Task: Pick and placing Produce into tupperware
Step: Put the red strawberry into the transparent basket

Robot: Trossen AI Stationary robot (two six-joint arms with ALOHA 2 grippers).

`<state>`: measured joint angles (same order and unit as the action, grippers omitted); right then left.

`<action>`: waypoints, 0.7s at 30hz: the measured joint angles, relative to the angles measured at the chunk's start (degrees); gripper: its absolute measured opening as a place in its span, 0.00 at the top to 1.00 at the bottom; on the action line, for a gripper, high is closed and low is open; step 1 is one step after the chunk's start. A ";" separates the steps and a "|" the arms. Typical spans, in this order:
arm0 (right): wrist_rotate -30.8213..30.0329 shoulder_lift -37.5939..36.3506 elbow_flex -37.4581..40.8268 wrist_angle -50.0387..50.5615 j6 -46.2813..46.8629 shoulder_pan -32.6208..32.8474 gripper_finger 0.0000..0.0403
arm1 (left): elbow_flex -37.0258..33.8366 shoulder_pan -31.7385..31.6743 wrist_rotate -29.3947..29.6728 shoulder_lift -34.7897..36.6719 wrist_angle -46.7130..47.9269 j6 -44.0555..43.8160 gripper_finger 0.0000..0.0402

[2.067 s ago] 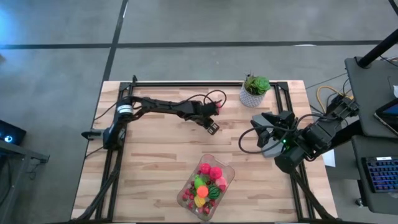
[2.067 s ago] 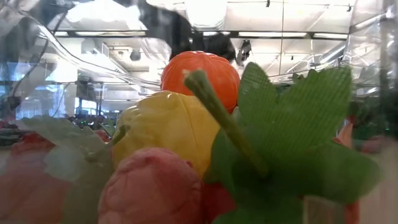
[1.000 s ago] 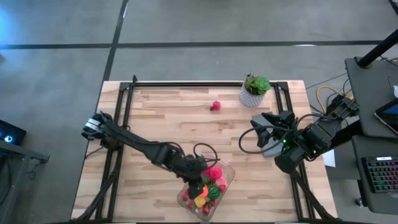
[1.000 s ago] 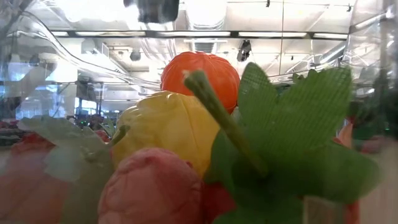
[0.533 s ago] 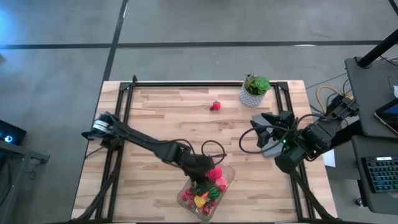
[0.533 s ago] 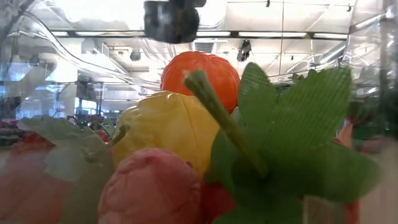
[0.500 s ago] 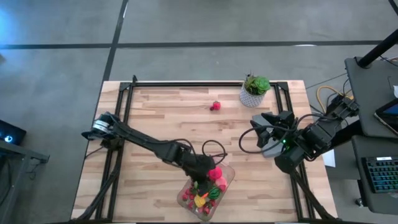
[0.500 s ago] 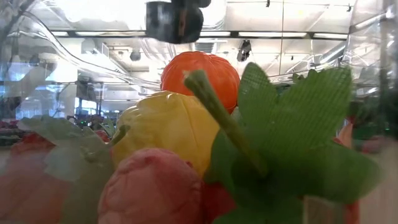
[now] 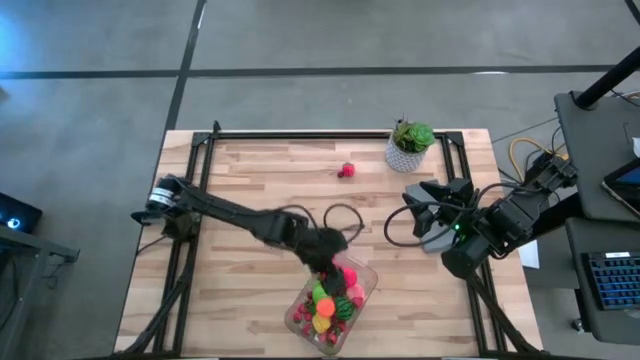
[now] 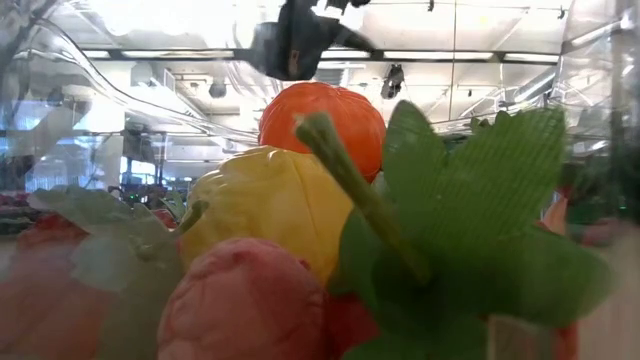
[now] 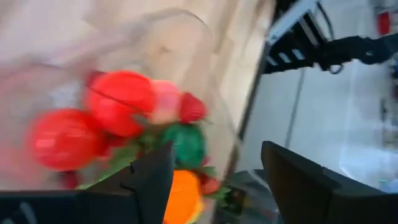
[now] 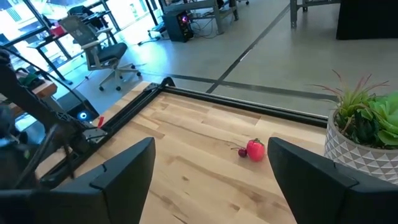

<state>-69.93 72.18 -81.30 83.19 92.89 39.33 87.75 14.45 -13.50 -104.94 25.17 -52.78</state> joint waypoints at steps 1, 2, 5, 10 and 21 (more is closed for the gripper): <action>0.00 0.00 -0.01 -0.01 -0.05 0.01 0.24 | 0.11 -0.94 -0.02 0.68 1.76 1.10 0.44; 0.00 0.00 -0.01 -0.02 -0.07 0.01 0.24 | 0.14 -1.93 -0.12 1.57 3.60 2.45 0.44; -0.02 0.00 -0.02 -0.12 -0.12 0.00 0.23 | 0.12 -5.50 -0.04 3.94 10.01 7.14 0.44; -0.02 0.00 -0.01 -0.29 -0.10 0.01 0.22 | 0.06 -11.72 0.60 6.47 17.95 16.52 0.44; -0.01 0.00 -0.01 -1.28 -0.10 0.01 0.24 | -0.01 -16.72 0.65 7.01 20.25 34.00 0.44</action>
<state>-69.94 72.18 -81.31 81.91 92.79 39.34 87.74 -2.26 -12.86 -97.93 45.43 -18.78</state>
